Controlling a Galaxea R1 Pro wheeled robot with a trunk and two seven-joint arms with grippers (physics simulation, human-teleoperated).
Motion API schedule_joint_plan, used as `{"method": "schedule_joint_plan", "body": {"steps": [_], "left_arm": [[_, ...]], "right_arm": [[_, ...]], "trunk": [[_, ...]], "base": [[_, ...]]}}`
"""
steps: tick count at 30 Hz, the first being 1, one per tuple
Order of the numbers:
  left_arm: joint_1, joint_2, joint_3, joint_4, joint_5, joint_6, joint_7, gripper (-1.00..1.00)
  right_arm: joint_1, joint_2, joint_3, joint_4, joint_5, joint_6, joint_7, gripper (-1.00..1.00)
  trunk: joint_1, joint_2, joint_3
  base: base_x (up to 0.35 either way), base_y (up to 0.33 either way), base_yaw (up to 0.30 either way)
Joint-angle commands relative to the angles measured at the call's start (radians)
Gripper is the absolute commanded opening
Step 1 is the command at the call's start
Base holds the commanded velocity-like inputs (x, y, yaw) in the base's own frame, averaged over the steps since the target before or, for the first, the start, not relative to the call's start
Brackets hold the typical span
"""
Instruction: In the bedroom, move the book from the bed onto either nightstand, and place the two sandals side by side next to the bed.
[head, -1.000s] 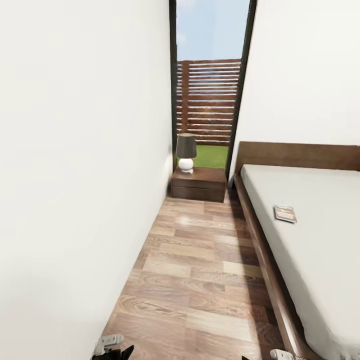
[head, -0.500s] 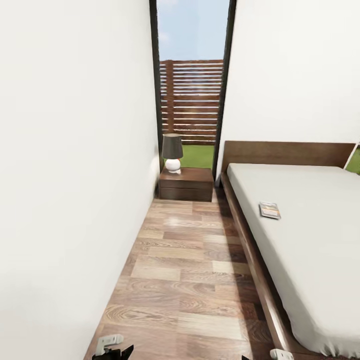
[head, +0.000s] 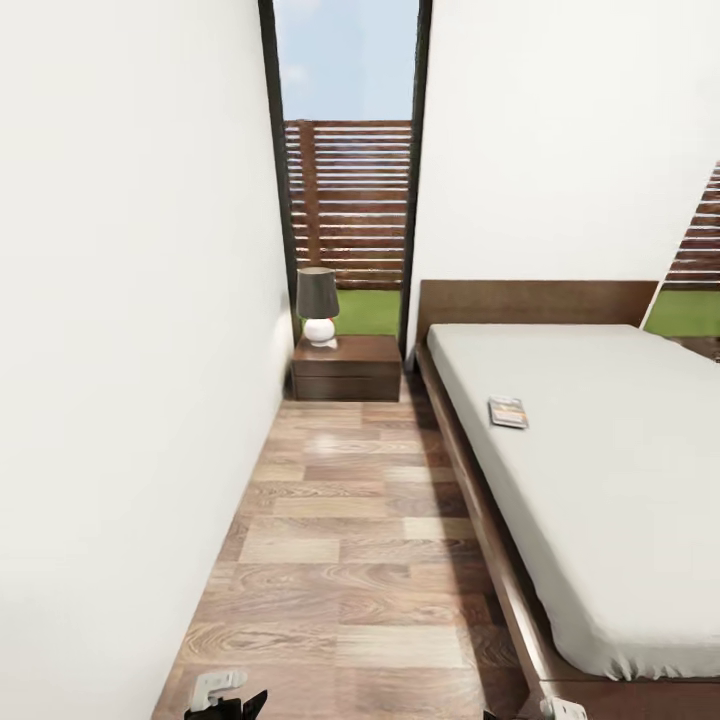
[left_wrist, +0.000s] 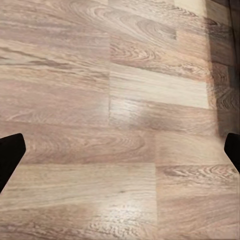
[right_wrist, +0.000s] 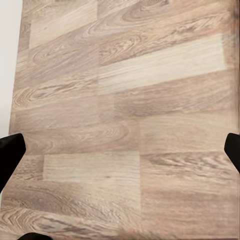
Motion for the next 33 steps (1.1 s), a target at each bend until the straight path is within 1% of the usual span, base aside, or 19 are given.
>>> {"method": "schedule_joint_plan", "body": {"steps": [1, 6, 21, 25, 33], "left_arm": [[0.000, 0.000, 0.008, 0.001, -0.011, -0.005, -0.002, 1.00], [0.000, 0.000, 0.008, 0.001, -0.011, -0.005, -0.002, 1.00], [0.000, 0.000, 0.008, 0.001, -0.011, -0.006, -0.002, 1.00], [0.000, 0.000, 0.008, 0.001, -0.011, -0.005, -0.002, 1.00], [0.000, 0.000, 0.008, 0.001, -0.011, -0.005, -0.002, 1.00]], "right_arm": [[-0.001, 0.000, -0.002, 0.002, -0.004, 0.000, 0.006, 1.00], [-0.001, 0.000, -0.002, 0.002, -0.005, 0.000, 0.007, 1.00], [-0.001, 0.000, 0.000, 0.002, -0.008, 0.000, 0.011, 1.00], [-0.001, 0.000, 0.000, 0.002, -0.007, 0.000, 0.010, 1.00], [-0.001, 0.000, -0.002, 0.002, -0.004, 0.000, 0.008, 1.00]], "trunk": [[0.000, 0.000, -0.001], [0.000, 0.000, -0.001], [0.000, 0.000, -0.001], [0.000, 0.000, -0.001], [0.000, 0.000, -0.001]], "base": [[0.000, 0.000, -0.256], [0.000, 0.000, -0.159], [0.002, 0.000, -0.006], [0.218, 0.000, 0.000], [0.317, 0.000, 0.000]]}}
